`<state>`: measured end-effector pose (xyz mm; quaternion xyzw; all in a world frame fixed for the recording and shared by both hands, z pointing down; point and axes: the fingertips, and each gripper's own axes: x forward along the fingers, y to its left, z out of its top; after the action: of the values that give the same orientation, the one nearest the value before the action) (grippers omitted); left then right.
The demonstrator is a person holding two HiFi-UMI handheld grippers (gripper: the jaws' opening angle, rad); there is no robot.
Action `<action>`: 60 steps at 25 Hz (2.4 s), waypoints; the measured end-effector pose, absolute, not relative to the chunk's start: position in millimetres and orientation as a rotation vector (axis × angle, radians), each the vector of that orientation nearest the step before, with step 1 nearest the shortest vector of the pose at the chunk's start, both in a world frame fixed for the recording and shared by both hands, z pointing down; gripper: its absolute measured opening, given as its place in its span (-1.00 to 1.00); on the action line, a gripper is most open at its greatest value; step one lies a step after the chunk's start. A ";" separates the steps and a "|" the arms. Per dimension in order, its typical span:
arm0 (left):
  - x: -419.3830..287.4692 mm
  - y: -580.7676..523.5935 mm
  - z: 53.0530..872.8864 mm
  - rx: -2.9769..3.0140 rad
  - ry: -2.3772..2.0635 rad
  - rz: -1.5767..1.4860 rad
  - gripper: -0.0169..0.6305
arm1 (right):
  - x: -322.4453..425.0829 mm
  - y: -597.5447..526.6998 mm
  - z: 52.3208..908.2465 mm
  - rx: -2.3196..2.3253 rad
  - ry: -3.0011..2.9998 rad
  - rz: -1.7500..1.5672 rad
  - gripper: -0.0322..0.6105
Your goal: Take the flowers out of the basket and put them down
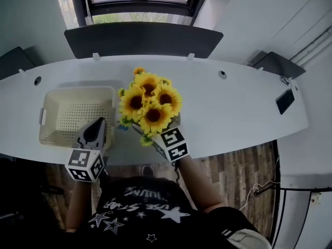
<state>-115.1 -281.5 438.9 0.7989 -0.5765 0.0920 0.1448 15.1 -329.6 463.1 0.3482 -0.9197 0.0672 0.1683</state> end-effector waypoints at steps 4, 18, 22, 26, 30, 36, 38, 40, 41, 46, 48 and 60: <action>-73.8 -286.1 438.9 2.331 -1.619 0.271 -0.90 | 50.5 -329.9 476.4 1.020 -2.608 0.215 0.76; 10.4 -273.2 470.4 2.382 -1.436 0.310 -0.90 | 110.1 -322.2 552.1 1.058 -2.511 0.305 0.76; 21.3 -266.5 491.6 2.365 -1.394 0.341 -0.90 | 115.2 -315.9 570.6 1.047 -2.482 0.341 0.76; 22.8 -266.4 511.9 2.358 -1.356 0.402 -0.90 | 117.3 -313.2 588.1 1.024 -2.455 0.377 0.76; 19.6 -265.5 520.9 2.335 -1.366 0.393 -0.90 | 117.9 -312.1 599.7 1.020 -2.438 0.415 0.76; 19.0 -260.2 537.1 2.300 -1.358 0.411 -0.90 | 119.0 -307.4 616.1 0.998 -2.395 0.438 0.76; 17.6 -258.3 541.0 2.287 -1.347 0.414 -0.90 | 120.0 -306.5 617.5 1.001 -2.394 0.439 0.76; 13.9 -259.2 544.3 2.281 -1.343 0.414 -0.90 | 119.4 -307.6 620.5 1.002 -2.383 0.438 0.76; 11.7 -260.3 546.0 2.279 -1.343 0.418 -0.90 | 118.9 -308.8 622.3 1.004 -2.376 0.439 0.76; 2.7 -263.4 552.7 2.281 -1.363 0.469 -0.90 | 120.6 -313.3 629.0 1.011 -2.340 0.428 0.76; 0.6 -265.0 553.2 2.279 -1.373 0.478 -0.90 | 121.3 -315.1 629.2 1.001 -2.335 0.411 0.76; -2.6 -271.1 557.2 2.296 -1.382 0.537 -0.90 | 120.4 -316.0 626.8 0.999 -2.333 0.408 0.76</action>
<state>-2.6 -271.1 557.2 0.8226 -0.4952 0.1922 0.2026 120.4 -316.0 626.8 0.3730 -0.8708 0.1524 0.2815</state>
